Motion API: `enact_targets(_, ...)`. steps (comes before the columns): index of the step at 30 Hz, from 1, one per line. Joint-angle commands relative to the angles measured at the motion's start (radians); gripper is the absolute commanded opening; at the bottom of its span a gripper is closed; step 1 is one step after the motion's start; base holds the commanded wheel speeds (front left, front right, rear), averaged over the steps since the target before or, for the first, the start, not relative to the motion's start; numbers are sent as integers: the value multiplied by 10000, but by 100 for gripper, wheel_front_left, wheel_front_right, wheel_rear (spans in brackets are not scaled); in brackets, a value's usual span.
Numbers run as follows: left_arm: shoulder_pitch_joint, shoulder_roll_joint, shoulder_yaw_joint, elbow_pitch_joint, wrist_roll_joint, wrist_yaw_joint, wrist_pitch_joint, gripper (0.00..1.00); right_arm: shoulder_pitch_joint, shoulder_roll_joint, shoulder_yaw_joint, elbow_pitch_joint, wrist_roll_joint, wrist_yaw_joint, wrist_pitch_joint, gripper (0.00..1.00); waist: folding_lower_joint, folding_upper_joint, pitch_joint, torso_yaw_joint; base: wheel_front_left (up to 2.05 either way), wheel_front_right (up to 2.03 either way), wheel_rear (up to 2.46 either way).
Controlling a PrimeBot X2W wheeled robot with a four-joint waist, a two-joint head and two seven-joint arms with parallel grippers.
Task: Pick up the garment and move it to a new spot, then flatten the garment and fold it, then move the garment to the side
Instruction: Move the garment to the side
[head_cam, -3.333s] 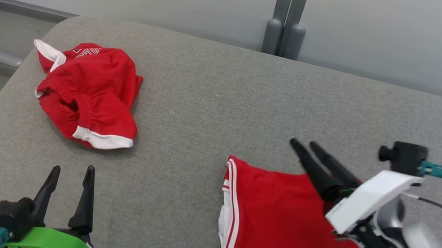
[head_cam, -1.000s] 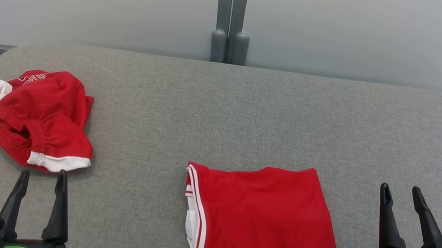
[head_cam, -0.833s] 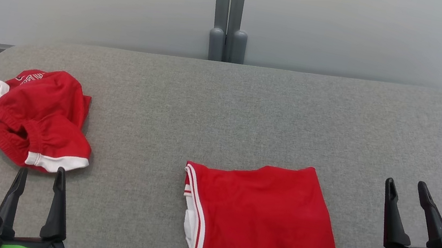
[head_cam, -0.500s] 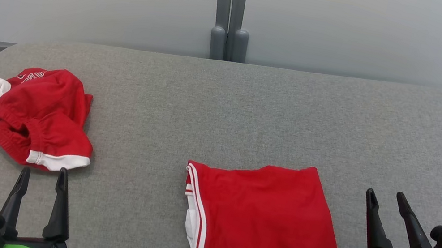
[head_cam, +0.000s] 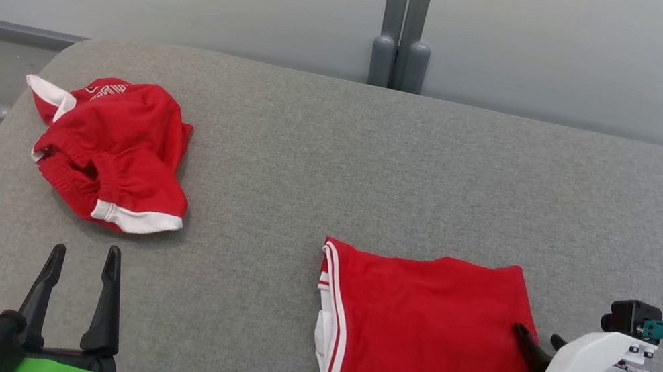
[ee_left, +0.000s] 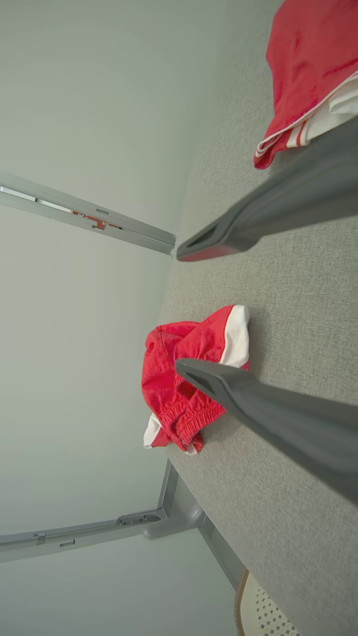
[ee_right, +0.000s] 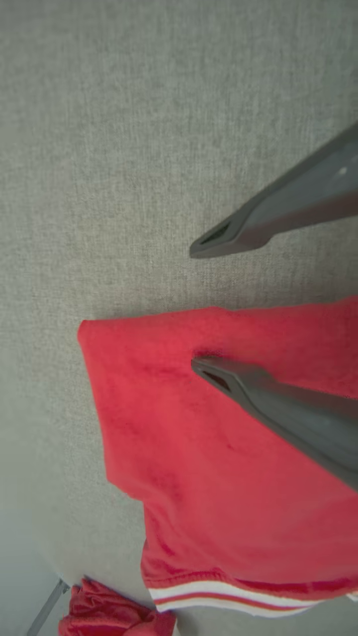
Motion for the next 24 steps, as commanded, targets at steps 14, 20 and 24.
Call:
enact_targets(14,-291,-15,-78,67,-2,-80,-28,100,-392,8,-84,-154,342,5,280,0,0,0,229,301,0,0,0)
enact_targets(20,-475,-14,-385,-63,22,-103,-28,100,-1152,-332,446,-633,154,5,-444,0,0,0,487,-522,0,0,0)
enact_targets(24,-840,-8,-685,-228,24,-118,-29,100,-1928,-627,862,-709,193,5,-563,0,0,0,903,-1296,0,0,0)
